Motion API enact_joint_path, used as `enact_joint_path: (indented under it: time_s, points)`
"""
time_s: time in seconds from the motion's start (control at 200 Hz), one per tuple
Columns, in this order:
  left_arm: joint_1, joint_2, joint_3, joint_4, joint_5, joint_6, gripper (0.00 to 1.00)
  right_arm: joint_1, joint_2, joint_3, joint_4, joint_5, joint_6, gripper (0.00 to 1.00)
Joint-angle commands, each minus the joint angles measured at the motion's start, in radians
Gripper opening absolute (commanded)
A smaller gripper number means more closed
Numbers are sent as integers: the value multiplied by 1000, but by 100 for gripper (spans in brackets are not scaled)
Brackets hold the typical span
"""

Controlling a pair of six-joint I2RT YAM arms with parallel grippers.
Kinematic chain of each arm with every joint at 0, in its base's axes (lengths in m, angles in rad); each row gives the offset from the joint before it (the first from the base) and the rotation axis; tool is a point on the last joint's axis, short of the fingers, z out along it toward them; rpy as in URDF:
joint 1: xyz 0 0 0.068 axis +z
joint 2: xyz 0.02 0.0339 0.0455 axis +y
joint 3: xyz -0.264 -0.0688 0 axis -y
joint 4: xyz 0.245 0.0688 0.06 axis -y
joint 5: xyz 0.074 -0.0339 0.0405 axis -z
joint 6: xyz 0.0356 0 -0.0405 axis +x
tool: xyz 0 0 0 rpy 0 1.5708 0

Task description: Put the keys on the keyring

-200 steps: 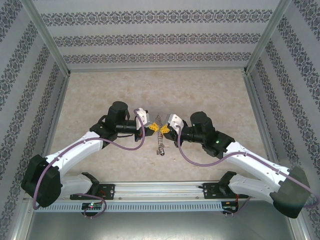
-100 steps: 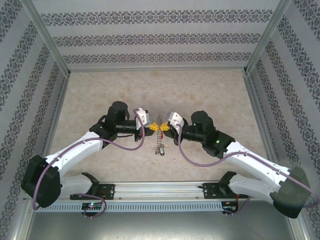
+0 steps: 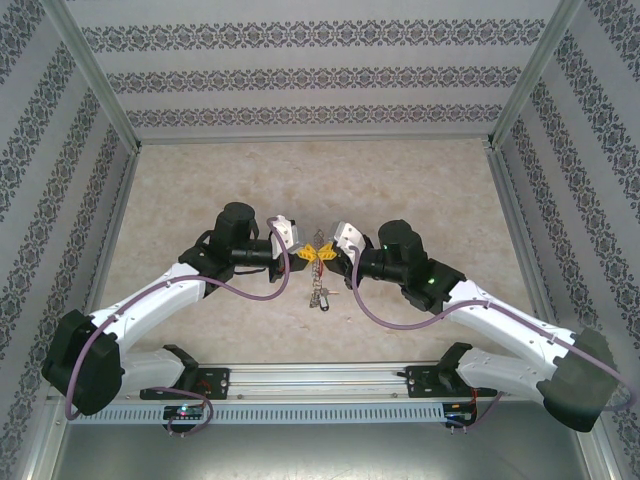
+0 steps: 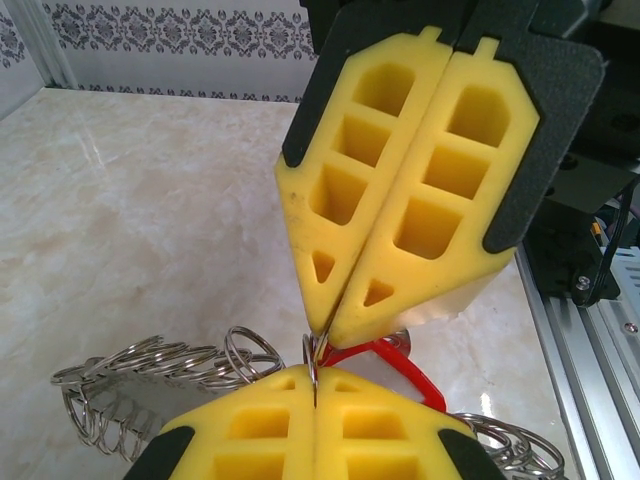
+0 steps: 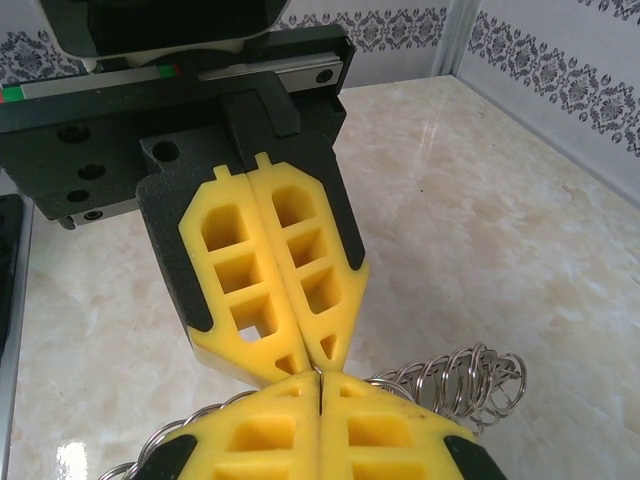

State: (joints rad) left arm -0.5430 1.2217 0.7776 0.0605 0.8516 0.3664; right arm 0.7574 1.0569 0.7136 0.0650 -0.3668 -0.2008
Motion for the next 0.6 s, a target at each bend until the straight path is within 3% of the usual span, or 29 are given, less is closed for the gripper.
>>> enact_joint_path:
  time_s: [0.0, 0.4, 0.595]
  points:
    - [-14, -33, 25, 55, 56, -3, 0, 11, 9, 29, 53, 57, 17, 0]
    - [-13, -31, 16, 71, 59, 10, 0, 28, 34, 79, -16, 151, 49, 0]
    - [-12, -37, 16, 82, 53, 11, 0, 37, 49, 99, -19, 263, 86, 0]
